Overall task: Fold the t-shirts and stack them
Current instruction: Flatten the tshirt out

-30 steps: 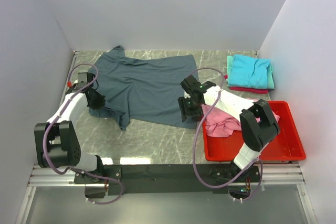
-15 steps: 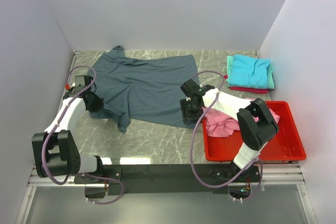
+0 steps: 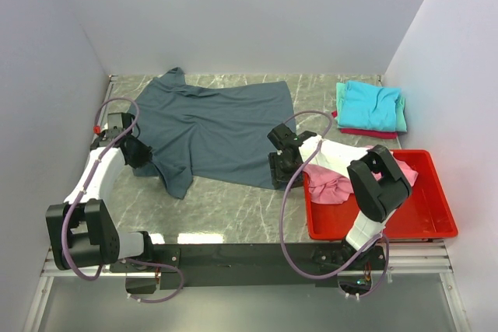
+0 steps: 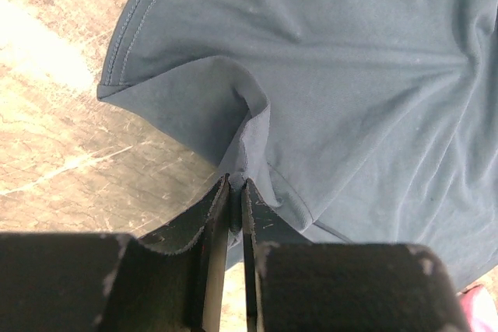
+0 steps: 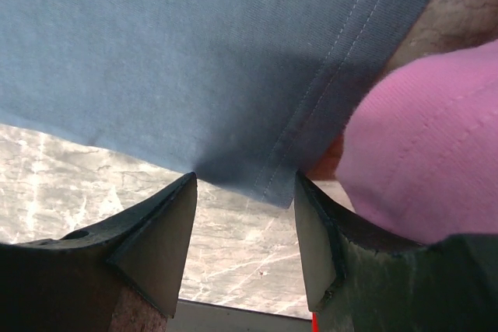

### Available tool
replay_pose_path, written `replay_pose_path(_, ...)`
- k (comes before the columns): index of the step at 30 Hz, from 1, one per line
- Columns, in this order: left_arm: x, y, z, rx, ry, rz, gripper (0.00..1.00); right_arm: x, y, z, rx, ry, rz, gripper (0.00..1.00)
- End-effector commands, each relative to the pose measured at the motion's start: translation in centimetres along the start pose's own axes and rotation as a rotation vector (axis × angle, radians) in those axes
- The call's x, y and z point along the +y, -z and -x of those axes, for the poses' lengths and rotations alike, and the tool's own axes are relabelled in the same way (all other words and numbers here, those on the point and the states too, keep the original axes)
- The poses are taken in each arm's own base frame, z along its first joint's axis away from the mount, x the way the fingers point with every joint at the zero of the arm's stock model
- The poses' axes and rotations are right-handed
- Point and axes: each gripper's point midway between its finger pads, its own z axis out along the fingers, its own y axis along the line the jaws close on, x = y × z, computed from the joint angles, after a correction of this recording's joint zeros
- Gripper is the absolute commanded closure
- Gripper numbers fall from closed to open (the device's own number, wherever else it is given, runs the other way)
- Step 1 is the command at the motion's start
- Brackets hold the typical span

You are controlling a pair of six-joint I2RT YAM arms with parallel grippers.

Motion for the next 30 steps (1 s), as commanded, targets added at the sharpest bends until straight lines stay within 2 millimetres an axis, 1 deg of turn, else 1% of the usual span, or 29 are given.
replay_pose_path(1, -0.1, 0.8, 0.1, -0.001, -0.021, -0.022, 0.83, -2.6, -0.6, -1.6, 0.047, 0.004, -0.103, 0.39)
replay_pose_path(6, 0.0, 1.2, 0.5, -0.014, -0.023, -0.02, 0.83, -2.6, -1.0, -1.5, 0.049, 0.004, -0.108, 0.39)
replay_pose_path(9, 0.0, 1.4, 0.7, -0.016, -0.025, -0.022, 0.84, -2.7, -1.4, -1.8, 0.066, 0.008, -0.116, 0.42)
replay_pose_path(12, 0.2, 1.7, 0.7, -0.019, -0.023, -0.021, 0.84, -2.8, -1.7, -2.0, 0.078, 0.008, -0.117, 0.51)
replay_pose_path(13, 0.1, 1.9, 0.8, -0.022, -0.022, -0.024, 0.84, -2.9, -1.8, -2.1, 0.082, 0.01, -0.119, 0.57)
replay_pose_path(15, 0.3, 2.1, 0.8, -0.026, -0.021, -0.024, 0.85, -2.8, -1.9, -2.2, 0.087, 0.013, -0.12, 0.62)
replay_pose_path(16, 0.5, 2.2, 0.7, -0.024, -0.023, -0.02, 0.85, -2.9, -1.9, -2.2, 0.089, 0.013, -0.119, 0.67)
replay_pose_path(18, 0.8, 2.5, 0.6, -0.027, -0.023, -0.016, 0.85, -2.8, -1.9, -2.2, 0.092, 0.017, -0.117, 0.73)
replay_pose_path(19, 0.9, 2.5, 0.6, -0.026, -0.023, -0.013, 0.87, -2.8, -1.9, -2.2, 0.091, 0.019, -0.116, 0.81)
replay_pose_path(20, 1.0, 2.8, 0.7, -0.029, -0.023, -0.014, 0.87, -2.7, -1.7, -2.1, 0.091, 0.023, -0.116, 0.85)
replay_pose_path(21, 1.3, 3.1, 0.6, -0.028, -0.022, -0.01, 0.88, -2.6, -1.5, -2.0, 0.087, 0.028, -0.113, 0.89)
replay_pose_path(22, 1.3, 3.3, 0.7, -0.032, -0.021, -0.011, 0.9, -2.6, -1.1, -1.7, 0.079, 0.028, -0.109, 0.96)
replay_pose_path(24, 1.4, 4.1, 0.8, -0.043, -0.013, -0.021, 0.91, -2.3, -0.1, -1.3, 0.073, 0.036, -0.102, 1.0)
replay_pose_path(30, 2.2, 6.1, 0.0, -0.04, 0.016, -0.026, 0.96, -0.6, 4.9, 0.8, 0.013, 0.068, -0.037, 1.0)
